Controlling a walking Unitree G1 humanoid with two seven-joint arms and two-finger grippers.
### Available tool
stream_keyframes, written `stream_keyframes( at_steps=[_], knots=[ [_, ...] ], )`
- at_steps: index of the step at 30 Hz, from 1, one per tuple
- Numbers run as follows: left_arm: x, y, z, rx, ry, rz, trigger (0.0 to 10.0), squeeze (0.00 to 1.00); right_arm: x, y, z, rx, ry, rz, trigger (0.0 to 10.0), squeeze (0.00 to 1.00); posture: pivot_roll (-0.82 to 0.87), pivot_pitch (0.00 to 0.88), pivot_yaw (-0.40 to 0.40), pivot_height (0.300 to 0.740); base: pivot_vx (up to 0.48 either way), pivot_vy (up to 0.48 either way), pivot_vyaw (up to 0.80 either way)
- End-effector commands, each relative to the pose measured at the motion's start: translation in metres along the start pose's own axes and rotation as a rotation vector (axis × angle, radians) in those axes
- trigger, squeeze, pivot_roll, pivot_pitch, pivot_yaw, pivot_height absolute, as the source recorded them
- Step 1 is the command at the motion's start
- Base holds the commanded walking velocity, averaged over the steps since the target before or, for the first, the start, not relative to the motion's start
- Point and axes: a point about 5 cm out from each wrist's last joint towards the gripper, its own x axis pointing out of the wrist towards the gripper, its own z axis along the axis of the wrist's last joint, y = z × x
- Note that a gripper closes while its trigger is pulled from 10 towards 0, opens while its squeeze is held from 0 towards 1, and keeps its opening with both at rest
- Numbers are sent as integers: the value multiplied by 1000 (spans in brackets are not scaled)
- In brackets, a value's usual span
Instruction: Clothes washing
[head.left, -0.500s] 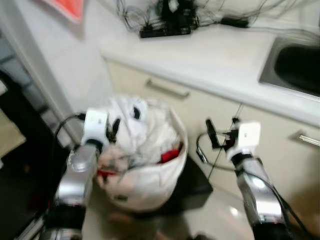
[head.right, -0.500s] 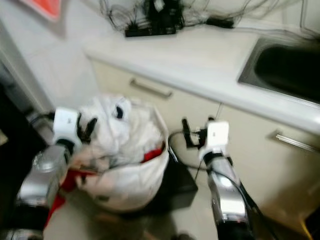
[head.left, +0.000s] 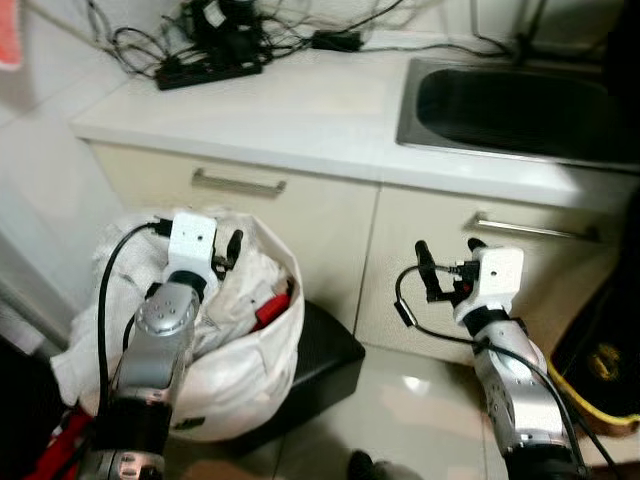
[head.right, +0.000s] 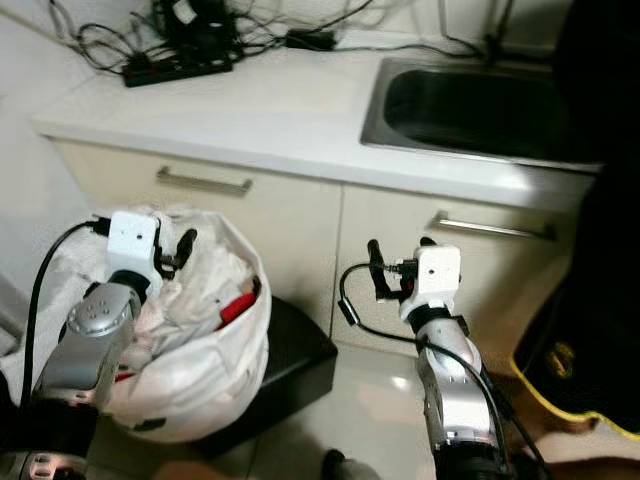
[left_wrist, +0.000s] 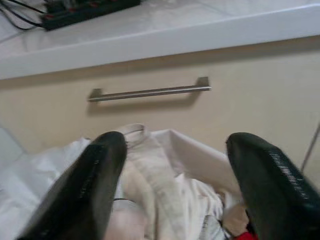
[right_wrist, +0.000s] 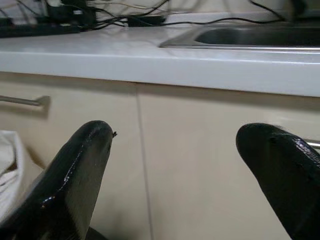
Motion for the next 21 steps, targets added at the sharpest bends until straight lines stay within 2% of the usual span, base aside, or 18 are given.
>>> stream_keyframes(
  at_steps=[1,5,6,12,21],
  knots=[
    [1,5,2,14,1,18,10000,1000,0,1,-2,10,1,-2,10000,0,-83,0,36,736,0,0,0],
    [2,3,3,25,-14,-14,10000,1000,0,1,-2,6,3,3,10000,0,-85,0,37,736,0,0,0],
    [1,1,5,36,-24,-27,10000,0,-1,2,-2,6,2,8,10000,0,-85,0,37,736,0,469,0],
    [2,-2,6,33,-32,-51,10000,0,-1,4,-3,3,3,23,10000,0,-87,0,37,736,0,467,0],
    [4,-5,12,70,-45,-62,10000,0,-3,6,-4,5,5,34,10000,0,-91,0,44,736,0,458,0]
  ],
)
